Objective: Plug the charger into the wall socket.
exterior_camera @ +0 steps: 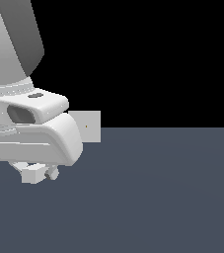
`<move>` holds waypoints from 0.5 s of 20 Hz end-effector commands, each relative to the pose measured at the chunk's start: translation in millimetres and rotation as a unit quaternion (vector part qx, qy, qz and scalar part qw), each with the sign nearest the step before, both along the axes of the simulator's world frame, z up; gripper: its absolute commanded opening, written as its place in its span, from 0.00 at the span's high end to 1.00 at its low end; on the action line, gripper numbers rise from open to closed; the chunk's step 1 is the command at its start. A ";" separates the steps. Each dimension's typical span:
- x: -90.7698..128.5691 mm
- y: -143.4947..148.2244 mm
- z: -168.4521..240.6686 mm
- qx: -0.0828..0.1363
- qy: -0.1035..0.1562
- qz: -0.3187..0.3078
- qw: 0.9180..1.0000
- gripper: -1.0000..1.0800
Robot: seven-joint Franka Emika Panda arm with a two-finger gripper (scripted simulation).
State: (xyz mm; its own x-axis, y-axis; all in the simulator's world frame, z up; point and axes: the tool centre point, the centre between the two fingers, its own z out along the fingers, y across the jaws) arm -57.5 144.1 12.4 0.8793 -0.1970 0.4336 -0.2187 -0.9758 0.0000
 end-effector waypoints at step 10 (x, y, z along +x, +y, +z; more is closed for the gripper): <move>5.2 -5.4 6.7 0.000 -0.001 0.009 1.000 1.00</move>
State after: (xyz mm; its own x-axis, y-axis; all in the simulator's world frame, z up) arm -54.4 141.0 16.6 0.8817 -0.1846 0.4341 -0.2051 -0.9787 0.0005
